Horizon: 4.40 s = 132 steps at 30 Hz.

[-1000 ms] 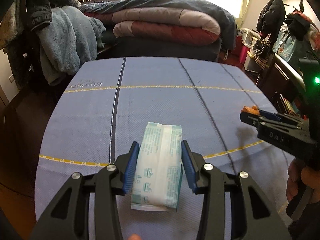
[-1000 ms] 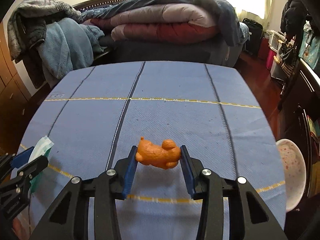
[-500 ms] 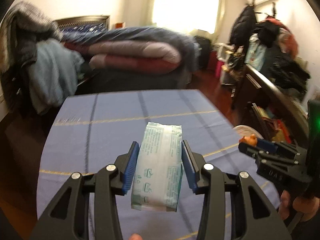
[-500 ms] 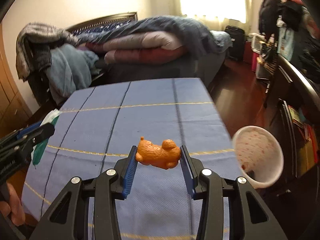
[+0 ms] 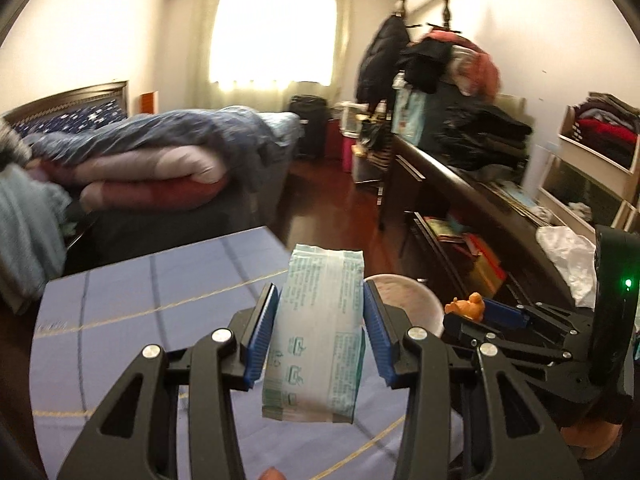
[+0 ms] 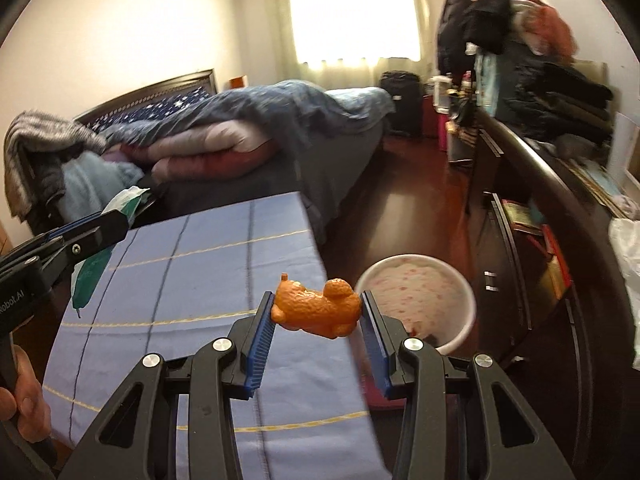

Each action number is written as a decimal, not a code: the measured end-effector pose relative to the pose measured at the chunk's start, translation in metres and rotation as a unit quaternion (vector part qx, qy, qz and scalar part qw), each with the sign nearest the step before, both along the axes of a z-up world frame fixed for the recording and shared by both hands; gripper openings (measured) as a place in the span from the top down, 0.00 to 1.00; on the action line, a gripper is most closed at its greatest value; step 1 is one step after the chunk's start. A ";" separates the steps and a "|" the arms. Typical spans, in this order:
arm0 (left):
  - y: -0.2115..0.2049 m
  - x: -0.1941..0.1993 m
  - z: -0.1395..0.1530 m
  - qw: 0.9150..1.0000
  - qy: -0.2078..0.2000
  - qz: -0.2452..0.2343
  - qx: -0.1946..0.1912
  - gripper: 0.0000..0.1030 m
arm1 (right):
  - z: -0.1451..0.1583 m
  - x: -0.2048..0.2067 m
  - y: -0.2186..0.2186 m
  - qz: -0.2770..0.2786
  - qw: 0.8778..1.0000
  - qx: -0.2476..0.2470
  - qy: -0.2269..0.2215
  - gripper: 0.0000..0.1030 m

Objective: Collect trash

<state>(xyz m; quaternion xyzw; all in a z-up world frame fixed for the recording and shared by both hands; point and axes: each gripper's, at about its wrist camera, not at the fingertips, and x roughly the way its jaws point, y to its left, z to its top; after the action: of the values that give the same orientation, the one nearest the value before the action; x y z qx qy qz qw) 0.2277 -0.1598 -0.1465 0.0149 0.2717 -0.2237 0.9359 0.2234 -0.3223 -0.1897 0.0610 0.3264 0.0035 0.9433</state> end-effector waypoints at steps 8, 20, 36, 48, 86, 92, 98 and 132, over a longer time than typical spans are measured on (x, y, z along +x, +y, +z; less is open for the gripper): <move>-0.062 0.019 -0.002 0.999 -0.001 -0.050 0.012 0.57 | -0.003 -0.003 -0.047 -0.048 0.999 0.010 -0.008 0.58; -0.134 0.059 -0.034 0.994 0.017 -0.102 0.036 0.57 | -0.021 0.017 -0.096 -0.100 0.995 0.014 -0.005 0.58; -0.176 0.121 -0.100 0.988 0.069 -0.122 0.060 0.57 | -0.082 0.065 -0.127 -0.130 0.990 0.038 0.046 0.58; -0.197 0.164 -0.145 0.981 0.116 -0.136 0.075 0.55 | -0.124 0.100 -0.141 -0.142 0.986 0.046 0.076 0.58; -0.124 0.153 -0.099 0.995 0.081 -0.030 0.047 0.03 | -0.102 0.102 -0.094 -0.131 0.990 0.010 0.054 0.07; -0.058 0.121 -0.065 0.996 0.075 0.040 0.022 0.03 | -0.068 0.081 -0.040 -0.074 0.996 0.009 0.039 0.04; 0.014 0.078 -0.036 0.991 0.052 0.123 0.017 0.03 | -0.038 0.057 0.017 -0.027 0.999 -0.011 0.024 0.04; 0.197 -0.217 0.110 0.923 -0.163 0.345 -0.043 0.03 | 0.107 -0.128 0.169 0.093 0.976 -0.056 -0.188 0.04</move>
<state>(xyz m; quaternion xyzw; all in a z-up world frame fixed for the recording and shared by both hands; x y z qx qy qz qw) 0.0106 0.0370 -0.0367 -0.0840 0.0935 0.1071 0.9863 0.0951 -0.1536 -0.0823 -0.0247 0.1468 0.0843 0.9853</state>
